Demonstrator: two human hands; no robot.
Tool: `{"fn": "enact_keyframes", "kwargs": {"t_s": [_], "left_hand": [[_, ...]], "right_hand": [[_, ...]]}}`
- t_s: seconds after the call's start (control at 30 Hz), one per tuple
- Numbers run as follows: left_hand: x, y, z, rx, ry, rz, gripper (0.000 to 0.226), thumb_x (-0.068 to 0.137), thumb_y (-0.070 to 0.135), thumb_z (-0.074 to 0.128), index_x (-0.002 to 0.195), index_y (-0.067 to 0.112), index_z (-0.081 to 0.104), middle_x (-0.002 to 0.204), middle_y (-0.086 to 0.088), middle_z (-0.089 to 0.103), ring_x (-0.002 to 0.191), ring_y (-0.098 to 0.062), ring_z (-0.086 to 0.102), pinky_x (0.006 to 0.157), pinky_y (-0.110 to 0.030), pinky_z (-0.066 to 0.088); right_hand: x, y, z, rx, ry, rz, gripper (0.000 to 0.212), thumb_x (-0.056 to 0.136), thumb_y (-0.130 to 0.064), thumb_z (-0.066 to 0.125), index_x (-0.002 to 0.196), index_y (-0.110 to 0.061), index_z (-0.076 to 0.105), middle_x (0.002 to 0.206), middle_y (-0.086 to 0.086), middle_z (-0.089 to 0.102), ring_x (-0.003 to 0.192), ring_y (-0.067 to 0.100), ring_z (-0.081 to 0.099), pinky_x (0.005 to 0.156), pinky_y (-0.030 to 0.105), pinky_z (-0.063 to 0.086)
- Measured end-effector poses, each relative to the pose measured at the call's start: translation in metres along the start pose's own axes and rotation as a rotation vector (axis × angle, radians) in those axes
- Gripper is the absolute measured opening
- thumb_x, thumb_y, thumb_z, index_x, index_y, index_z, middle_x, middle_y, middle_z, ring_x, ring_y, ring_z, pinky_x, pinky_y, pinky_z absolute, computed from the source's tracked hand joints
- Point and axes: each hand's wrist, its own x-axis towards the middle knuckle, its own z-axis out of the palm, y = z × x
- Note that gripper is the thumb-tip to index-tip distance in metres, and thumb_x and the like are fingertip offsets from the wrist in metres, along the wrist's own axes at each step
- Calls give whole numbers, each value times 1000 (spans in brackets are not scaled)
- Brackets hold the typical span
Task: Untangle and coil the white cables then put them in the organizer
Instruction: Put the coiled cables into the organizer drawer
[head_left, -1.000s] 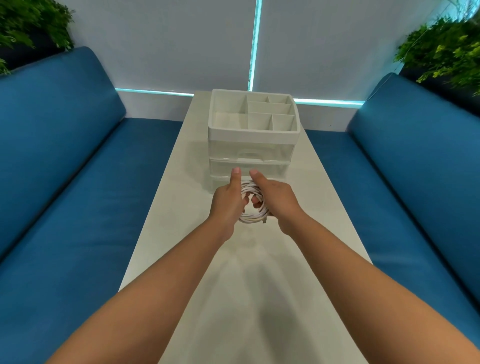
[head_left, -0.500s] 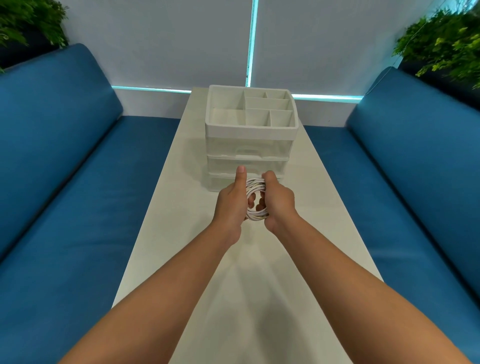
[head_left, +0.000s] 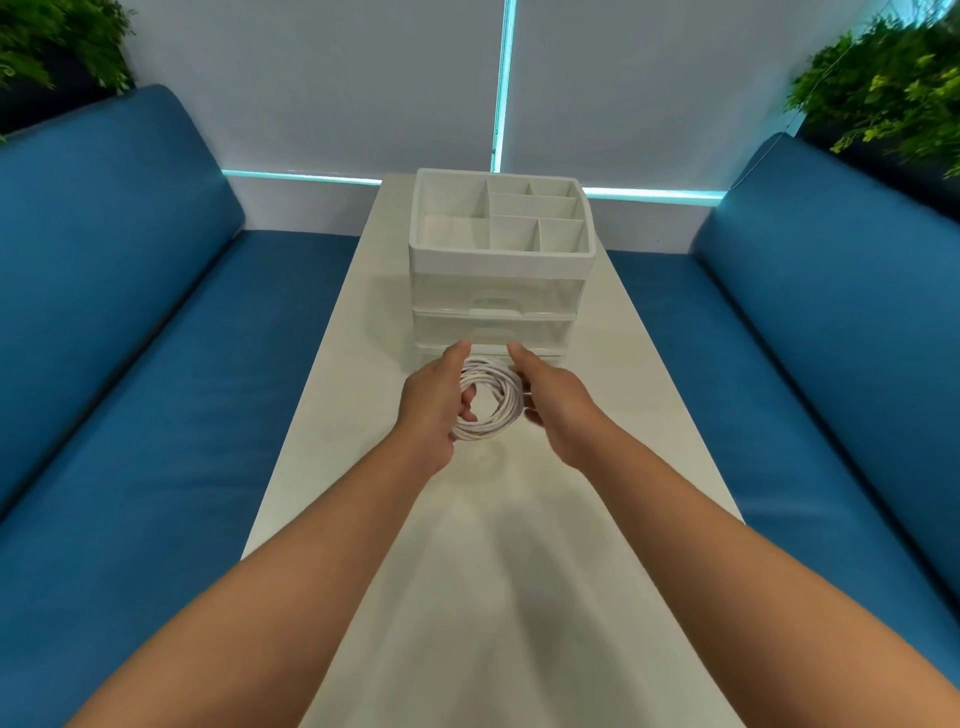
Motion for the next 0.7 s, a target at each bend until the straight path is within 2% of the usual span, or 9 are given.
{"fn": "enact_keyframes", "kwargs": {"t_s": [0.07, 0.17, 0.27, 0.37, 0.43, 0.53, 0.63, 0.7], "left_hand": [[2, 3, -7, 127, -35, 24, 34, 93, 46, 56, 74, 17, 61, 54, 0, 50, 45, -15, 40, 53, -25, 37], [2, 5, -5, 248, -65, 60, 47, 98, 50, 45, 73, 13, 62, 50, 0, 53, 46, -16, 44, 52, -25, 38], [2, 4, -1, 202, -84, 52, 59, 101, 52, 33, 68, 12, 61, 48, -1, 53, 49, -18, 46, 56, -29, 39], [2, 1, -2, 131, -113, 52, 62, 101, 54, 31, 71, 13, 65, 61, -7, 65, 58, -23, 58, 64, -33, 48], [4, -2, -3, 97, -128, 75, 58, 100, 56, 34, 82, 14, 70, 82, -10, 74, 78, -26, 71, 79, -38, 55], [6, -8, -4, 36, -149, 109, 50, 99, 57, 38, 109, 18, 70, 104, -4, 75, 94, -21, 71, 90, -39, 53], [1, -15, -6, -59, -167, 97, 49, 98, 60, 37, 109, 26, 70, 110, 5, 72, 103, -15, 65, 99, -41, 43], [-1, -22, -4, -204, -187, 54, 58, 95, 65, 36, 120, 23, 66, 120, 2, 69, 115, -22, 62, 106, -49, 39]], "right_hand": [[1, -3, -3, -198, -37, -125, 45, 98, -49, 43, 108, -15, 71, 109, 1, 71, 103, 18, 64, 97, 34, 45], [-3, -9, 4, -390, -145, -197, 56, 100, -52, 31, 92, -15, 71, 87, 2, 73, 78, 16, 67, 77, 30, 50], [-4, -2, 14, -475, -76, -252, 61, 99, -56, 31, 85, -7, 65, 67, 4, 65, 57, 13, 59, 60, 28, 45], [-1, 5, 16, -321, 16, -208, 57, 96, -56, 42, 86, -3, 61, 70, 10, 66, 59, 20, 62, 62, 32, 48], [0, 6, 17, -197, 39, -168, 54, 96, -53, 46, 87, -2, 63, 73, 11, 68, 64, 22, 64, 65, 34, 50], [0, 2, 16, -29, 99, -153, 42, 97, -47, 48, 78, -13, 63, 59, -2, 58, 53, 12, 55, 55, 26, 44], [1, -5, 14, 103, 168, -156, 37, 97, -45, 49, 78, -15, 62, 56, -1, 52, 51, 13, 49, 54, 25, 42], [0, -9, 17, 184, 194, -151, 37, 97, -45, 49, 84, -14, 63, 58, 0, 53, 51, 12, 50, 52, 23, 43]]}}
